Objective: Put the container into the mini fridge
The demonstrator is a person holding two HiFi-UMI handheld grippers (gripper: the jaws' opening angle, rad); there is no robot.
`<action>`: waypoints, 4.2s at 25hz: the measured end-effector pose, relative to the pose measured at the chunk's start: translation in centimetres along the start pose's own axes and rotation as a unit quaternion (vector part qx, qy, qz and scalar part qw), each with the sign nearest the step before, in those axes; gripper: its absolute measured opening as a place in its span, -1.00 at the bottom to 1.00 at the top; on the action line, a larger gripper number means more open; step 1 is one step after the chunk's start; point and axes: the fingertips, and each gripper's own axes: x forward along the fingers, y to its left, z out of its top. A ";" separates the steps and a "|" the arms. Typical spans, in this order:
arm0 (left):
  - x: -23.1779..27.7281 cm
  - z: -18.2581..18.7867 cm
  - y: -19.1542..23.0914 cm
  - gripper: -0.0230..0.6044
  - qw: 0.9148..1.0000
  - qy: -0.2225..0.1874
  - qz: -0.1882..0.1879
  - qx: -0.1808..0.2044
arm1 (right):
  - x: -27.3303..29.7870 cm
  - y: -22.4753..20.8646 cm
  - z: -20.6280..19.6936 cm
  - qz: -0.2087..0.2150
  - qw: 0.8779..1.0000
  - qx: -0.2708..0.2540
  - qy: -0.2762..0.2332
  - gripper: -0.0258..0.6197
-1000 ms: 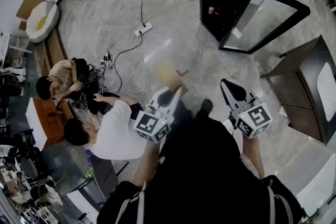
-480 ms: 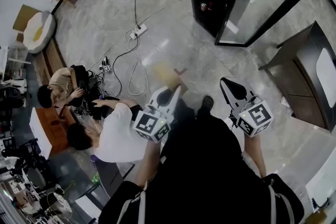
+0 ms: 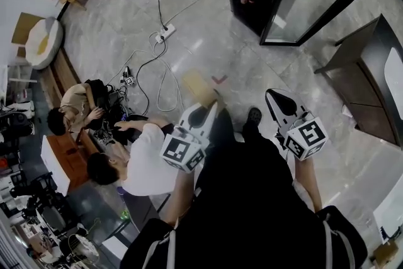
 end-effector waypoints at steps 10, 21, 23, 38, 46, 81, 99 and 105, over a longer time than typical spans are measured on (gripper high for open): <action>1.9 5.2 9.2 -0.80 0.998 -0.008 -0.061 0.005 | 8.8 0.7 4.3 -0.064 0.998 0.002 -0.008 -0.86; 5.7 9.1 19.8 -0.80 0.989 0.003 -0.150 -0.001 | 20.2 2.6 5.0 -0.128 0.986 0.100 -0.023 -0.86; 6.4 9.1 20.6 -0.80 0.986 0.013 -0.168 -0.004 | 20.4 2.1 5.0 -0.151 0.983 0.105 -0.023 -0.86; 15.4 11.9 18.6 -0.80 0.972 0.041 -0.229 -0.012 | 17.6 -6.4 6.4 -0.239 0.958 0.145 -0.068 -0.86; 20.9 15.4 16.6 -0.80 0.975 0.030 -0.219 -0.011 | 17.1 -11.9 11.8 -0.213 0.967 0.106 -0.089 -0.86; 43.6 12.0 22.8 -0.80 0.892 0.230 -0.339 0.189 | 21.7 -25.9 15.2 -0.362 0.921 0.124 -0.070 -0.86; 54.4 0.7 27.8 -0.80 0.680 0.293 -0.402 0.539 | 25.5 -26.3 13.9 -0.450 0.872 0.179 -0.067 -0.86; 57.9 -2.6 28.7 -0.80 0.617 0.286 -0.398 0.615 | 26.5 -25.1 12.5 -0.459 0.868 0.185 -0.033 -0.86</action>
